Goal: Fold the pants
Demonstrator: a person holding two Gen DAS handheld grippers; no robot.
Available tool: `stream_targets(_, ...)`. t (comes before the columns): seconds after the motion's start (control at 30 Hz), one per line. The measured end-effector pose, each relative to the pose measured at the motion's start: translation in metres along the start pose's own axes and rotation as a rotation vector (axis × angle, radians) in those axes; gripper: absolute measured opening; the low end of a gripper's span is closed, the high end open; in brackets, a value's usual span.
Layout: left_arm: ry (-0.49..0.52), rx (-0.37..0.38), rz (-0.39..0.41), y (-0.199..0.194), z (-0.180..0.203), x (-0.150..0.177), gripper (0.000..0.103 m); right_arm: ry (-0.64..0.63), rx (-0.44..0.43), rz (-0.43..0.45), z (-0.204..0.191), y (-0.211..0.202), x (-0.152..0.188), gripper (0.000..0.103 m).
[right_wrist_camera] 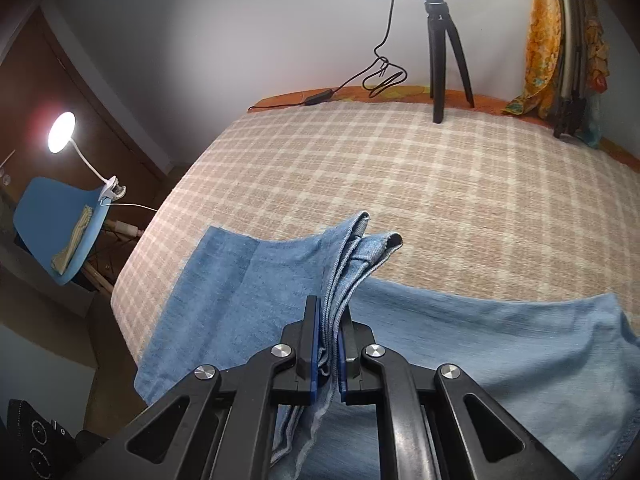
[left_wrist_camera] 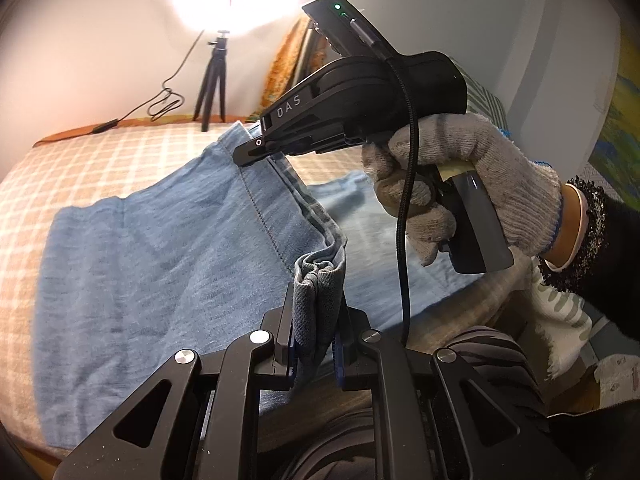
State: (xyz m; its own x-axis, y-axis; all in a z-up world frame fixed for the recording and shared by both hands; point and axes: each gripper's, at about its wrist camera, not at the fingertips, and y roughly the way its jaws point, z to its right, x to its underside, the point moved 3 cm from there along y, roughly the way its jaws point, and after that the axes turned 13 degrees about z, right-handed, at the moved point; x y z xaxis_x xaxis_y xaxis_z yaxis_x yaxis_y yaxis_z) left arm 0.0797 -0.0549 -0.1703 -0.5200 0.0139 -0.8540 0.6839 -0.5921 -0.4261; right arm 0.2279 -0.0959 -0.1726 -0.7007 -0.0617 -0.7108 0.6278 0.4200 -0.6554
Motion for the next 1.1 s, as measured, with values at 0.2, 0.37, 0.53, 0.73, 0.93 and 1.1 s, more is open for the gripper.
stream_targets(0.2, 0.034, 0.027, -0.014, 0.011, 0.019, -0.005, 0.011, -0.010, 0.023, 0.014, 0.013, -0.016, -0.001, 0.005)
stream_targets(0.37, 0.048, 0.049, -0.035, 0.022, 0.030, -0.004, 0.011, -0.008, 0.034, 0.015, 0.025, -0.025, 0.001, 0.005)
stream_targets(0.53, 0.062, 0.079, -0.058, 0.031, 0.044, -0.006, 0.011, -0.019, 0.048, 0.022, 0.036, -0.037, 0.002, 0.005)
stream_targets(0.73, 0.085, 0.121, -0.076, 0.040, 0.064, -0.011, 0.011, -0.002, 0.070, 0.037, 0.057, -0.056, 0.004, 0.005)
stream_targets(0.93, 0.134, 0.150, -0.091, 0.049, 0.085, -0.015, 0.011, 0.009, 0.091, 0.060, 0.076, -0.078, 0.007, 0.005)
stream_targets(1.1, 0.164, 0.179, -0.099, 0.056, 0.101, -0.017, 0.011, 0.021, 0.112, 0.085, 0.092, -0.096, 0.007, 0.004)
